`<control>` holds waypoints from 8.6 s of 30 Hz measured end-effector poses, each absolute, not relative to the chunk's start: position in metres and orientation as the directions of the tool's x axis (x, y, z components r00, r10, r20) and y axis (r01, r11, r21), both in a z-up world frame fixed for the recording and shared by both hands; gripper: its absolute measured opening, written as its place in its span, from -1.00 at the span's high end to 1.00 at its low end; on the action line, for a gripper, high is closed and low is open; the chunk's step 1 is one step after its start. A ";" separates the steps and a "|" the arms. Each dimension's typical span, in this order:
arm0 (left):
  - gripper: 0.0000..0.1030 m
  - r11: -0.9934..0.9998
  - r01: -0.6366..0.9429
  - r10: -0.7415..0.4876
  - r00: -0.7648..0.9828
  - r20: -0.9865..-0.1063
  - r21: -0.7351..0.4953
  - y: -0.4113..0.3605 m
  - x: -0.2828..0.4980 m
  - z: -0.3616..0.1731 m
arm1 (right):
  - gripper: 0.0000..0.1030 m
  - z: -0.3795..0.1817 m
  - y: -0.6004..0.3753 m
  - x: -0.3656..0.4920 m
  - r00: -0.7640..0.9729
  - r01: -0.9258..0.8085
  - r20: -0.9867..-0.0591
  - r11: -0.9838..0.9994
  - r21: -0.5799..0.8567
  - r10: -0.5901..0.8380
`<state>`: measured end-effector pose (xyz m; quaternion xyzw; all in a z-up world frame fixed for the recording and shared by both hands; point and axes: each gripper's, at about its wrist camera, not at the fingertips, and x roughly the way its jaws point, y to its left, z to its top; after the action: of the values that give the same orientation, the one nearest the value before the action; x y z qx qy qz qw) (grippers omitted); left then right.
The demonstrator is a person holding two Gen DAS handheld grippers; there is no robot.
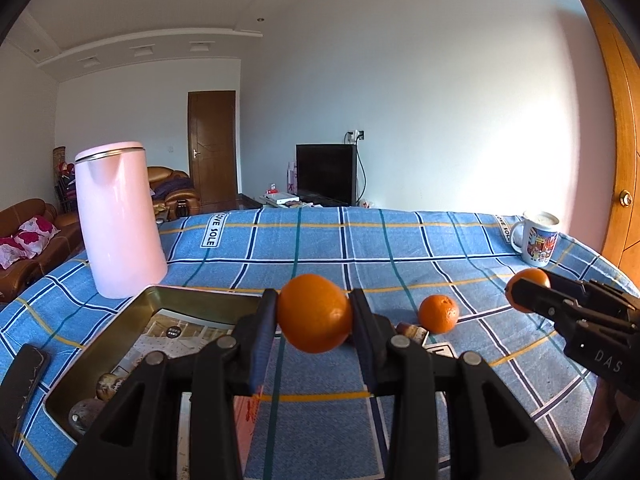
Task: Organize fruits
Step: 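Carry both held oranges over the tin box, then open both grippers to drop the oranges into the tin box, then grasp the cut taro slice with the right gripper while the left grasps a small yellow fruit, then carry the taro slice and yellow fruit over the tin box with both grippers, then open both grippers to drop the taro slice and yellow fruit into the box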
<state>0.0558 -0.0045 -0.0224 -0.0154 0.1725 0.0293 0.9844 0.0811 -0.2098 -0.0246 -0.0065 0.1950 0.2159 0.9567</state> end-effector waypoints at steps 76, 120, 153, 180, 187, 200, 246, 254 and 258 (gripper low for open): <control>-0.31 0.957 -0.282 0.207 0.835 -0.510 -0.074 0.148 0.058 -0.032 | -0.10 -0.051 0.016 0.075 0.491 -0.755 -0.633 0.655 0.035 0.599; 0.15 0.997 0.079 -0.065 0.691 -0.720 -0.015 -0.055 0.156 -0.064 | 0.25 -0.043 -0.205 0.152 0.764 -0.342 -0.540 0.932 0.123 0.352; 0.45 0.995 0.093 -0.090 0.822 -0.563 -0.023 -0.065 0.135 -0.039 | 0.25 -0.031 -0.217 0.126 0.835 -0.364 -0.394 0.923 0.128 0.384; 0.45 0.998 0.031 -0.010 0.930 -0.368 0.053 -0.063 0.086 -0.021 | 0.25 -0.021 -0.213 0.099 0.878 -0.388 -0.287 0.921 0.045 0.384; 0.45 0.999 0.028 -0.013 0.933 -0.359 0.037 -0.055 0.082 -0.020 | 0.25 -0.021 -0.210 0.094 0.886 -0.381 -0.278 0.924 0.023 0.372; 0.45 0.999 0.039 -0.032 0.931 -0.364 0.014 -0.041 0.071 -0.021 | 0.25 -0.019 -0.201 0.087 0.892 -0.372 -0.275 0.928 0.002 0.358; 0.45 0.957 -0.276 0.197 0.840 -0.506 -0.086 0.169 0.068 -0.031 | 0.24 -0.045 0.054 0.093 0.564 -0.730 -0.588 0.683 -0.028 0.579; 0.44 0.956 -0.285 0.205 0.821 -0.533 -0.071 0.172 0.074 -0.036 | 0.24 -0.056 0.063 0.107 0.520 -0.733 -0.644 0.680 0.001 0.562; 0.29 0.951 -0.302 0.219 0.817 -0.534 -0.072 0.172 0.074 -0.036 | 0.23 -0.057 0.066 0.108 0.495 -0.743 -0.656 0.669 0.021 0.570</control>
<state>0.0736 0.1723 -0.0365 -0.0768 0.2698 0.1371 0.9500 0.1078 0.0659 -0.0575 -0.1333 0.3238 0.3843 0.8542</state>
